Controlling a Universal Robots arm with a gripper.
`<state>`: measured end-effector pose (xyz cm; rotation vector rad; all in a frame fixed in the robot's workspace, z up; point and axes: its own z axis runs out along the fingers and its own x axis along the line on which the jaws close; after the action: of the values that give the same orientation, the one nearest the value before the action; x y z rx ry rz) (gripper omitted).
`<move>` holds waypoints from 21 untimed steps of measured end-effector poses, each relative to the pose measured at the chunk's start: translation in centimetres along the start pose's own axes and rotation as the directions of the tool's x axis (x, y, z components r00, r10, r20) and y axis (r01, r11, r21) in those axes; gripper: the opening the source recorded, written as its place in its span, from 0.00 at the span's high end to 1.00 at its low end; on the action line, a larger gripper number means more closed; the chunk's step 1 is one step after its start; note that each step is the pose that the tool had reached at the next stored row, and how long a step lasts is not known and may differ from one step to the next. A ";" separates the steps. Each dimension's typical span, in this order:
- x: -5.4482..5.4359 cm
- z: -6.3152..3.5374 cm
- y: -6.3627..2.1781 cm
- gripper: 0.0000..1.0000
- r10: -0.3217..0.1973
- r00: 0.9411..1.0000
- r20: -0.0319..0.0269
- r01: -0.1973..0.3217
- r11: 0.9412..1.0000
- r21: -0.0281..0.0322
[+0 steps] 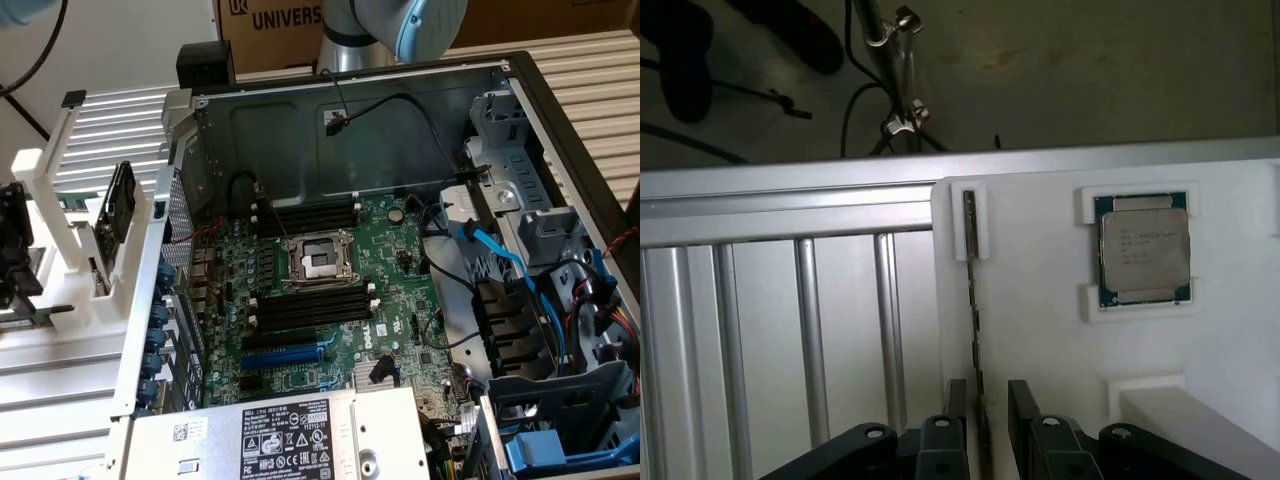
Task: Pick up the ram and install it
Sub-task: 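Pick up the ram and move it above insertion slot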
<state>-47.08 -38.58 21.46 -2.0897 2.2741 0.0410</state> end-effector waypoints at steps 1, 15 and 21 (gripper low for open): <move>0.0 0.07 0.01 0.69 0.000 1.000 0.000 0.000 1.000 -0.001; 0.1 0.73 0.06 0.69 -0.002 1.000 -0.023 0.002 1.000 -0.005; 0.1 1.00 0.37 0.69 -0.033 0.999 -0.009 0.033 0.999 0.004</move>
<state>-47.44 -38.57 20.45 -2.1285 2.2425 0.0253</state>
